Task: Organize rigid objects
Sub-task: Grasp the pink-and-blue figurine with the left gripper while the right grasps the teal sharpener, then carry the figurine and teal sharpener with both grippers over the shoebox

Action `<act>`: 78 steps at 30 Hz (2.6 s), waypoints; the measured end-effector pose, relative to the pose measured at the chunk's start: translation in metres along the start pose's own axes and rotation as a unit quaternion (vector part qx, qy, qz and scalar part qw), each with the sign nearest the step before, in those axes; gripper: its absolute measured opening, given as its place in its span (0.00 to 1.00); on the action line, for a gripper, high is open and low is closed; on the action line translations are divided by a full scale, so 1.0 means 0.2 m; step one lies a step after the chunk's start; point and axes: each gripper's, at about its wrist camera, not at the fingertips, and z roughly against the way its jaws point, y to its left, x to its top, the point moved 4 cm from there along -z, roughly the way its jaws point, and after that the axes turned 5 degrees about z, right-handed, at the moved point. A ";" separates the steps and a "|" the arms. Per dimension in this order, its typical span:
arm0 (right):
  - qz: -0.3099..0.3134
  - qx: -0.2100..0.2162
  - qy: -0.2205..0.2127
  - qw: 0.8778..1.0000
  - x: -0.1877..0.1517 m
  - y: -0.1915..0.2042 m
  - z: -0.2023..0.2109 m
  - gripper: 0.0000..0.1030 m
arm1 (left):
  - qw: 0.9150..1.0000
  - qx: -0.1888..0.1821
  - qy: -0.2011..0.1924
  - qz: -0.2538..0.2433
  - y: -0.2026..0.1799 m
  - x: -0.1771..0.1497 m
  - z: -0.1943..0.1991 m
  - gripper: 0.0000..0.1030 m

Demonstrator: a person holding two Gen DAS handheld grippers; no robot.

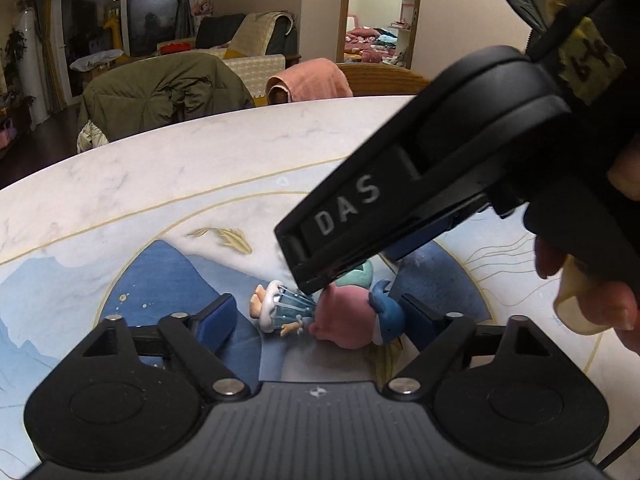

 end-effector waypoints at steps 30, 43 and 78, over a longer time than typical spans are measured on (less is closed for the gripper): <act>-0.002 -0.024 -0.011 1.000 -0.21 -0.12 0.26 0.28 | 0.999 0.018 0.014 0.034 -0.09 -0.06 0.25 0.75; -0.023 0.009 -0.039 0.999 -0.46 -0.18 0.65 0.28 | 0.998 -0.008 -0.007 0.056 -0.31 0.02 0.57 0.75; -0.071 0.013 -0.137 0.988 -0.85 -1.00 1.37 0.28 | 0.998 -0.047 -0.037 0.011 -1.35 0.27 0.71 0.75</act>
